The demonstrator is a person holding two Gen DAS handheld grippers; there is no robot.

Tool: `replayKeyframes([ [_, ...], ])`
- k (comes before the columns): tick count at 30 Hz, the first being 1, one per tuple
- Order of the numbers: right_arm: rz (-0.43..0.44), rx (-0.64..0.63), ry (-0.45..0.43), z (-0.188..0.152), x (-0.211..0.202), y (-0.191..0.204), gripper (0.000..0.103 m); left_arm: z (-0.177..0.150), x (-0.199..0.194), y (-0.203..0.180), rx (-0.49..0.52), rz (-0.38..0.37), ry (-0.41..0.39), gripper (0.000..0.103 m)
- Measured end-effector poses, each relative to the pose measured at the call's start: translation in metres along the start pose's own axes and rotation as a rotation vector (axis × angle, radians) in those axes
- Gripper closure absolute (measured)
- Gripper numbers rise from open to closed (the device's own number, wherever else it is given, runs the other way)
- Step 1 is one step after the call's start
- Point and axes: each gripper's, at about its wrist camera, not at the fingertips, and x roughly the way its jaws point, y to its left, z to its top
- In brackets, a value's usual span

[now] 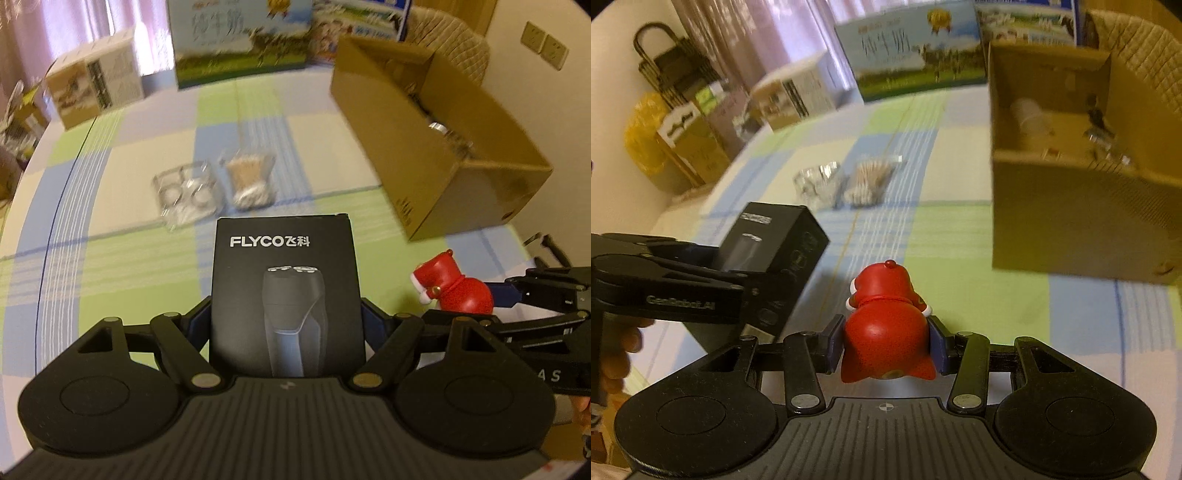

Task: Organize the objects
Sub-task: 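Carry the black FLYCO box and red toy with both grippers over the cardboard box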

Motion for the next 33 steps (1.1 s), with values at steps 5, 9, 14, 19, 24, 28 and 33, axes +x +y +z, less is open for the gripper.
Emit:
replayKeyframes([
  [5, 0.01, 0.007, -0.074, 0.013, -0.027, -0.009, 0.06, 0.021, -0.011, -0.018, 0.014, -0.025, -0.048, 0.026],
  [9, 0.008, 0.012, -0.146, 0.027, -0.049, -0.02, 0.06, 0.04, -0.014, -0.031, 0.022, -0.034, -0.086, 0.026],
  [14, -0.031, 0.029, -0.212, 0.049, -0.065, -0.048, 0.06, 0.065, -0.009, -0.045, 0.014, -0.033, -0.123, 0.026],
  [19, -0.075, 0.055, -0.235, 0.072, -0.067, -0.084, 0.06, 0.093, 0.002, -0.057, 0.005, -0.02, -0.152, 0.026],
  [24, -0.102, 0.063, -0.229, 0.092, -0.059, -0.114, 0.06, 0.122, 0.019, -0.067, -0.002, -0.002, -0.167, 0.026],
  [28, -0.106, 0.069, -0.213, 0.113, -0.045, -0.137, 0.06, 0.142, 0.035, -0.071, -0.008, 0.018, -0.167, 0.026],
  [33, -0.125, 0.067, -0.194, 0.141, -0.022, -0.165, 0.06, 0.167, 0.059, -0.069, -0.025, 0.051, -0.157, 0.026],
])
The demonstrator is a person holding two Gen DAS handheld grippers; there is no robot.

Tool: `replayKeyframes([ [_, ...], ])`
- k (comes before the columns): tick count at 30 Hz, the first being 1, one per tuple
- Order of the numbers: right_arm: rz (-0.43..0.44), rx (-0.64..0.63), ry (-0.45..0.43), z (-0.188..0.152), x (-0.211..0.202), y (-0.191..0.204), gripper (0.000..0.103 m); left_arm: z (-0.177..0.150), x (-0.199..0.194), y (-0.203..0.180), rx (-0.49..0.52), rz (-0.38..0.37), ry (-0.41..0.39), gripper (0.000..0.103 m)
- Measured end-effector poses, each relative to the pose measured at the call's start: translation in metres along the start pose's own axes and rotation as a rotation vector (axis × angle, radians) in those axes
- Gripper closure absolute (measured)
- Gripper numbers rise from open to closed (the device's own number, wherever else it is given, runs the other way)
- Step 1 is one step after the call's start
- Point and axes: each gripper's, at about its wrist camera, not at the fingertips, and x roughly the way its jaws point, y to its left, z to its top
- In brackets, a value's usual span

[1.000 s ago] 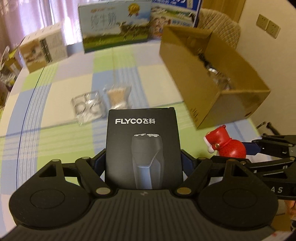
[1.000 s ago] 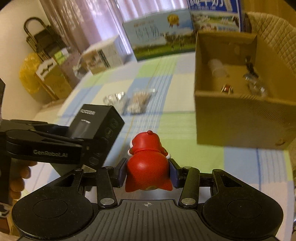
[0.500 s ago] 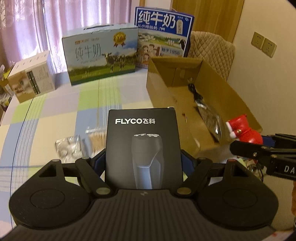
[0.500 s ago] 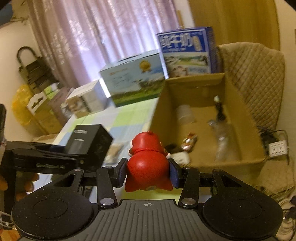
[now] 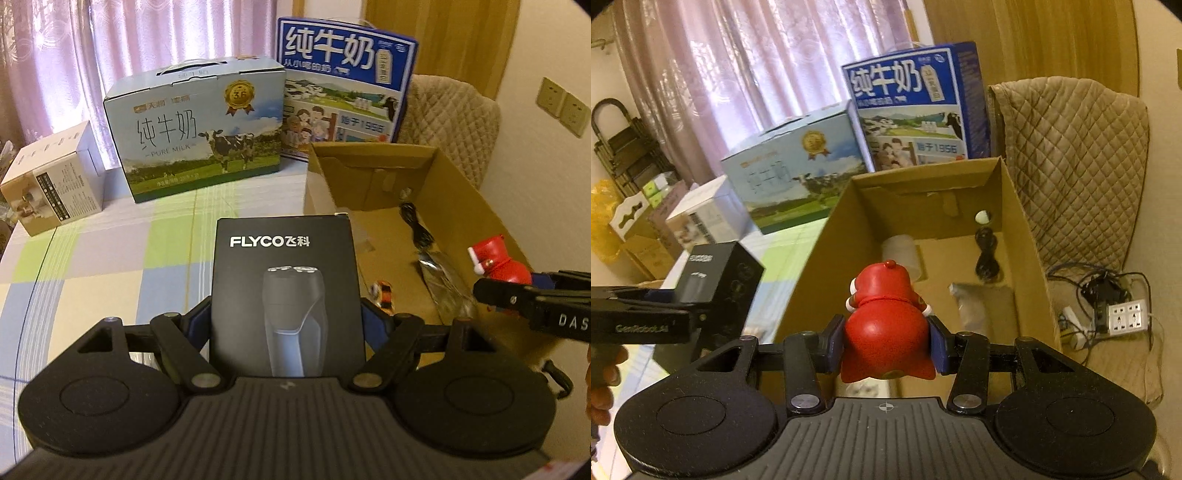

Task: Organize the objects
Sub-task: 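Carry the black FLYCO box and red toy with both grippers over the cardboard box, then release the red toy with the right gripper while the left gripper lowers the FLYCO box into the box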

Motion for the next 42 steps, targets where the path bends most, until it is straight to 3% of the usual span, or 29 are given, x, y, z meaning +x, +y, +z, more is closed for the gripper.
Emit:
replayKeyframes([
  [11, -0.088, -0.051, 0.064, 0.05, 0.085, -0.031, 0.06, 0.039, 0.058, 0.01, -0.001, 0.075, 0.023, 0.026],
  [24, -0.188, -0.116, 0.14, 0.067, 0.152, -0.038, 0.06, 0.055, 0.093, 0.011, 0.014, 0.08, 0.042, 0.026],
  [32, -0.218, -0.125, 0.05, 0.079, 0.156, -0.042, 0.059, 0.055, 0.095, 0.012, 0.015, 0.083, 0.044, 0.026],
  [42, -0.125, -0.08, 0.01, 0.068, 0.103, -0.042, 0.059, 0.053, 0.073, 0.01, 0.004, 0.06, 0.015, 0.026],
])
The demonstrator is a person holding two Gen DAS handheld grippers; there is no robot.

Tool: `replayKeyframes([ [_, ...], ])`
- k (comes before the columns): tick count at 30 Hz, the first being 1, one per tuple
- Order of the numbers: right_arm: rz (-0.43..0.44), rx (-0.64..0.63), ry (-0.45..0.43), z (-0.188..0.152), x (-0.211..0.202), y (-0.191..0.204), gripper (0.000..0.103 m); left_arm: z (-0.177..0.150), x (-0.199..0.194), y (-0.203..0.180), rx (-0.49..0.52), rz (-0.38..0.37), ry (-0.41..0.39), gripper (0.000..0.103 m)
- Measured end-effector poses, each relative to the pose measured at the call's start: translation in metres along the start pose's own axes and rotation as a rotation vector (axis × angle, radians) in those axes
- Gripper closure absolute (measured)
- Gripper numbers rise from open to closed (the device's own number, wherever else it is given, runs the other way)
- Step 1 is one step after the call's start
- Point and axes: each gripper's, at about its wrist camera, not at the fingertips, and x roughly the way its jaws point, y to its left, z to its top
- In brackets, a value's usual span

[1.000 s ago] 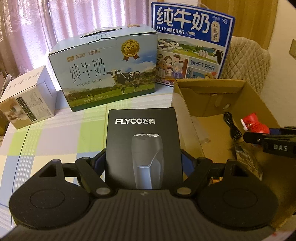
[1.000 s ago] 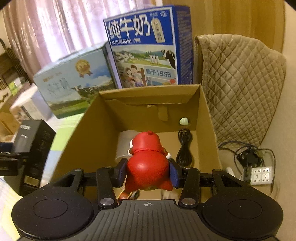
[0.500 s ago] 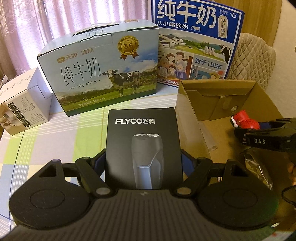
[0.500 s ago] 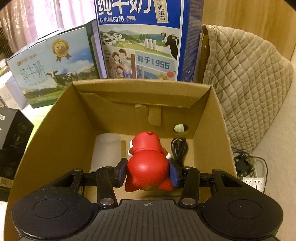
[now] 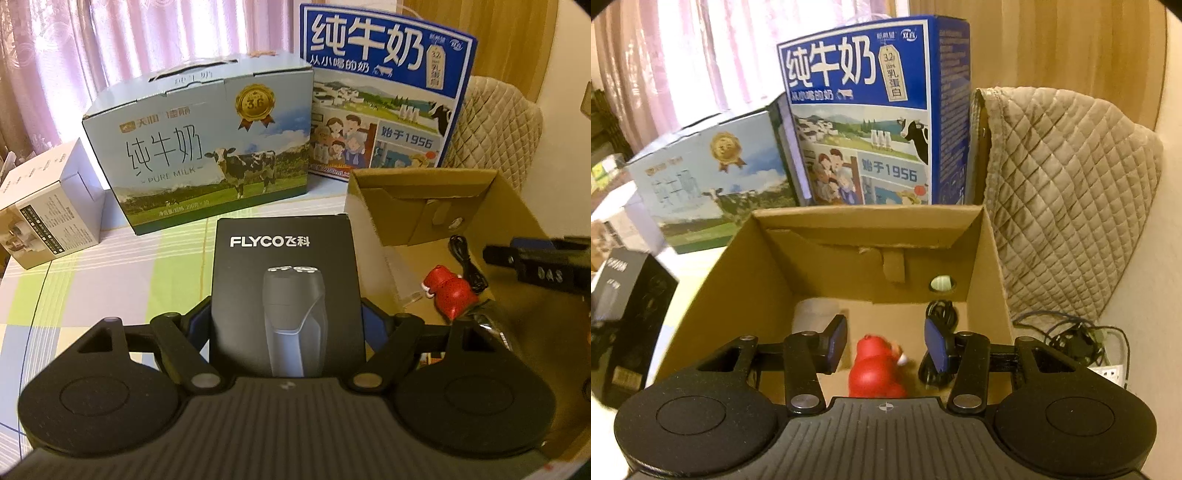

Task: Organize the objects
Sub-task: 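Release the red toy with the right gripper while the left gripper lowers the FLYCO box into the box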

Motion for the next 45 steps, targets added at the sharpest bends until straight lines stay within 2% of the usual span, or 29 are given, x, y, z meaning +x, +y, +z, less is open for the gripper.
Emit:
replayKeyframes([
  [7, 0.036, 0.036, -0.016, -0.017, -0.044, -0.005, 0.059, 0.003, -0.03, -0.008, -0.006, -0.048, -0.048, 0.026],
  [18, 0.014, 0.043, -0.018, -0.028, -0.085, -0.011, 0.059, 0.01, -0.079, -0.045, 0.021, -0.148, -0.129, 0.026],
  [27, 0.011, 0.036, -0.004, -0.041, -0.098, -0.016, 0.059, 0.001, -0.074, -0.084, 0.056, -0.197, -0.075, 0.026],
  [45, 0.016, 0.015, 0.022, -0.053, -0.102, -0.036, 0.059, -0.021, -0.03, -0.14, 0.099, -0.158, 0.052, 0.026],
])
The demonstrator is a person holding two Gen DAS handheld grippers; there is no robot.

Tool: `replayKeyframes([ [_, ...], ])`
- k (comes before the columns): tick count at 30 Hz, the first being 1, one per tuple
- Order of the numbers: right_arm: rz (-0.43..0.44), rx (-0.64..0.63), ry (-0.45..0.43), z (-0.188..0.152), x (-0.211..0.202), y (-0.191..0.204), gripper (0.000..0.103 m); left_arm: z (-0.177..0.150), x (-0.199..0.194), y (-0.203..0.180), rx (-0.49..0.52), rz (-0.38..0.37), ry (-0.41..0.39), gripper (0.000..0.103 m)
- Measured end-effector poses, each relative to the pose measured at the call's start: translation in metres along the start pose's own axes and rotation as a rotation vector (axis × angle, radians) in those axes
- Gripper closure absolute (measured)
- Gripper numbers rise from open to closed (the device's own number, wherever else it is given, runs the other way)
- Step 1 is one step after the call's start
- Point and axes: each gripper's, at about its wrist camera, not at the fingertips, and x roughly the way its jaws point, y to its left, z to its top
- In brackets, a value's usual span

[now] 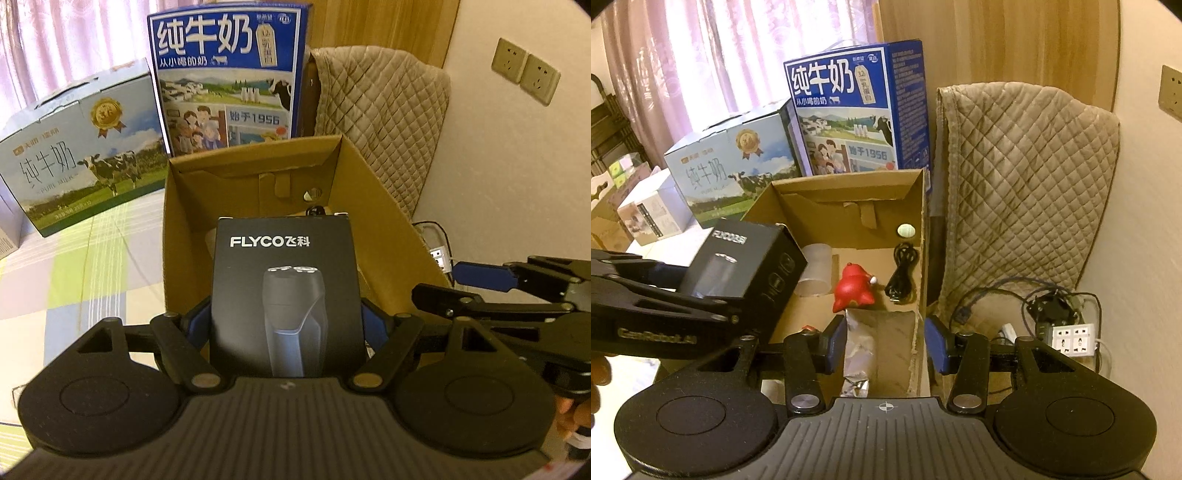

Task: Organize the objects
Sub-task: 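Release the red toy with the right gripper while the left gripper lowers the FLYCO box into the box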

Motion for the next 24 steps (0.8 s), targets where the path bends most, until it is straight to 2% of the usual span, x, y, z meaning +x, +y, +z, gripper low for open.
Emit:
replayKeyframes([
  [13, 0.021, 0.005, 0.006, 0.001, 0.007, -0.013, 0.059, 0.006, 0.025, -0.01, -0.029, 0.032, 0.048, 0.025],
  [17, 0.027, 0.008, 0.003, 0.001, 0.006, -0.015, 0.059, 0.006, 0.027, -0.009, -0.035, 0.026, 0.051, 0.017],
  [24, 0.036, 0.011, -0.003, 0.002, 0.003, -0.014, 0.059, 0.007, 0.022, -0.007, -0.03, 0.022, 0.044, 0.016],
])
